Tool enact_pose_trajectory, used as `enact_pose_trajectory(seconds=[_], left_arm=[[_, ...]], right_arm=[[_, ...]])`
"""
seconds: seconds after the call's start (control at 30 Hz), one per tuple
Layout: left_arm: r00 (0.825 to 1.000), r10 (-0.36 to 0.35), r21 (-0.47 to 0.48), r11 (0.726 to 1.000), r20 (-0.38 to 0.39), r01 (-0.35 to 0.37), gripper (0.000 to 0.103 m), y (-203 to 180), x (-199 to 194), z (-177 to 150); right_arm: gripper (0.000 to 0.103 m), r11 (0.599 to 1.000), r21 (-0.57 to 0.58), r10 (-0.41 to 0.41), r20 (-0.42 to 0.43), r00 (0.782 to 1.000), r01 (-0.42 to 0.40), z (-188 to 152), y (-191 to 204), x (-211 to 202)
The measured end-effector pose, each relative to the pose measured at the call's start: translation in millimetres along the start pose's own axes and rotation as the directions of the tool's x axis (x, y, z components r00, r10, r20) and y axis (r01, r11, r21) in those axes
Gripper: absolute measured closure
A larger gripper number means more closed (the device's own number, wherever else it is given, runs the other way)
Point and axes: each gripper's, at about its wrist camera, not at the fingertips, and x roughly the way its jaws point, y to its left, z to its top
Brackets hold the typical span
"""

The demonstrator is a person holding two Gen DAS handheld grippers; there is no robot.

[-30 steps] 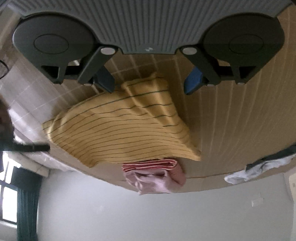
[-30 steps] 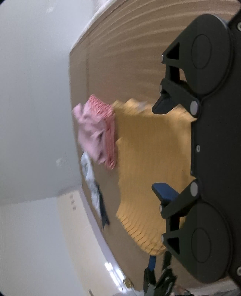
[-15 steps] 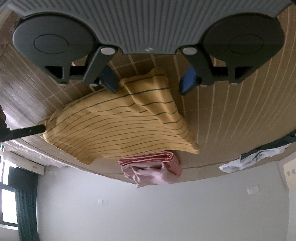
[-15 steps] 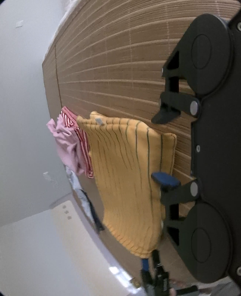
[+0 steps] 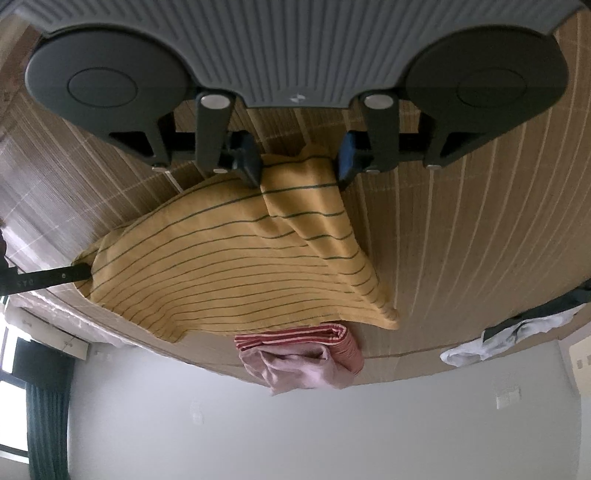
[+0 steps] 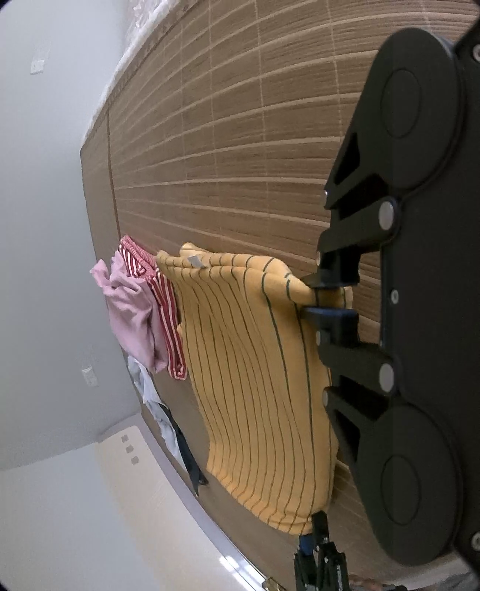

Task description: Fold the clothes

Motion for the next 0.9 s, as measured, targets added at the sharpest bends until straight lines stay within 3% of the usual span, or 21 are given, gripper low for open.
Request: enact_pose_trajectory(seconds=[0.17,0.37,0.5,0.57,0.7,0.8,0.9], left_arm=[[1.0,0.003,-0.008,1.0,-0.018,-0.003,0.056,4,0,1],[0.999,0.023,-0.121,0.992,-0.03,-0.026,0.056,34,-12,1],[0.996,0.084,-0.155,0.984,-0.036,-0.089,0.058,49,-26,-2],[0.998,0.065,-0.161,0.985,-0.022,-0.068,0.058,47,-26,-1],[1.0,0.024,-0.17,0.985,0.007,-0.022,0.056,42,-28,3],[1.0,-0.007,-0.177,0.984,0.03,0.012,0.056,39,-29,6],[0.998,-0.037,-0.182,0.982,0.052,0.046,0.052,35,-29,9]], right_arm=[[0.093,1.0,0.013,-0.018,0.008,1.0,0.018,-1,-2,2],[0.093,0.999,0.003,-0.037,-0.006,0.999,0.037,-2,-2,4],[0.093,0.999,0.001,-0.038,-0.006,0.999,0.038,-3,-1,4],[0.092,0.999,-0.012,-0.04,-0.01,0.999,0.04,-3,0,4],[0.064,0.996,-0.056,-0.077,-0.01,0.997,0.076,-2,7,0],[0.062,0.989,-0.097,-0.109,0.027,0.994,0.111,3,15,-11],[0.052,0.992,-0.099,-0.075,0.08,0.994,0.082,9,26,-21]])
